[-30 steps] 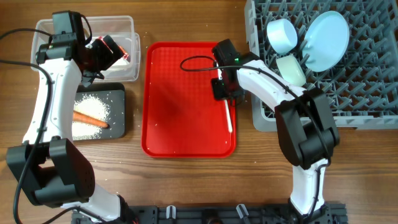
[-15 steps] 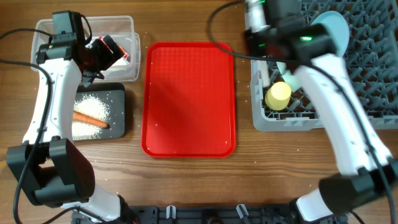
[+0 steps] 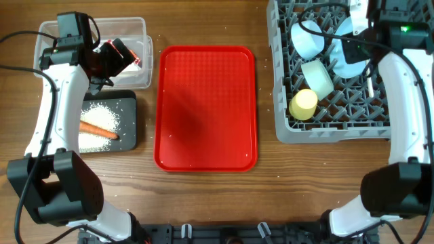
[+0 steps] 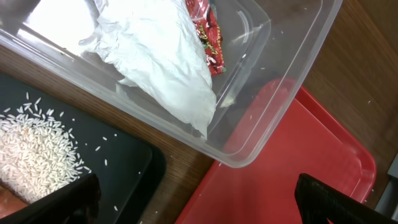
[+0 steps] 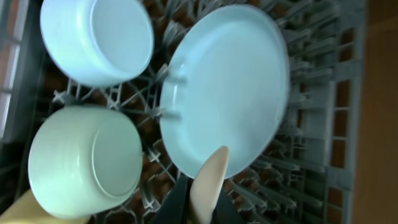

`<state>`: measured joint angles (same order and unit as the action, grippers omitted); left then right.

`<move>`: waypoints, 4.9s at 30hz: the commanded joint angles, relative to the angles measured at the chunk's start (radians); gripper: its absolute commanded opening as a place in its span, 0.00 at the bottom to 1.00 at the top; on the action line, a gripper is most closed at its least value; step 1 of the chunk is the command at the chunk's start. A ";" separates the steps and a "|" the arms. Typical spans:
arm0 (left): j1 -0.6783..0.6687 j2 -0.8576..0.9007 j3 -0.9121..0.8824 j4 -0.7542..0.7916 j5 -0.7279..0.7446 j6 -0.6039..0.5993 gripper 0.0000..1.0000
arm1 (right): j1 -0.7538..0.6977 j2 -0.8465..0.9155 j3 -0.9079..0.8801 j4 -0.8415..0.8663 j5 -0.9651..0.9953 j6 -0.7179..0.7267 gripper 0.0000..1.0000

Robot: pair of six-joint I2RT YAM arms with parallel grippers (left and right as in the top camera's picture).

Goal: Sort waste into correct bins and load items into the dishwasher rack

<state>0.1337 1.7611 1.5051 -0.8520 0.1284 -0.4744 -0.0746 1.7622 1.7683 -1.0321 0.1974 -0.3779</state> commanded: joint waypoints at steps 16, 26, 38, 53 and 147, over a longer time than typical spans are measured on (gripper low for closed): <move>0.002 -0.013 0.014 0.000 0.008 -0.008 1.00 | -0.037 0.086 -0.004 -0.005 -0.163 0.188 0.42; 0.002 -0.013 0.014 0.000 0.008 -0.009 1.00 | -0.037 -0.219 0.216 0.142 -0.334 0.277 1.00; 0.002 -0.013 0.014 0.000 0.008 -0.008 1.00 | -0.037 -0.326 0.214 0.151 -0.333 0.275 1.00; 0.002 -0.013 0.014 0.000 0.008 -0.009 1.00 | 0.008 -0.802 -0.521 0.533 -0.294 0.211 1.00; -0.084 -1.704 -1.474 0.818 -0.041 0.197 1.00 | 0.038 -1.748 -1.763 1.039 -0.306 0.536 1.00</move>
<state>0.0486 0.1036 0.0715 -0.0429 0.1013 -0.2710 -0.0418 0.0208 0.0063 0.0032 -0.1223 0.1387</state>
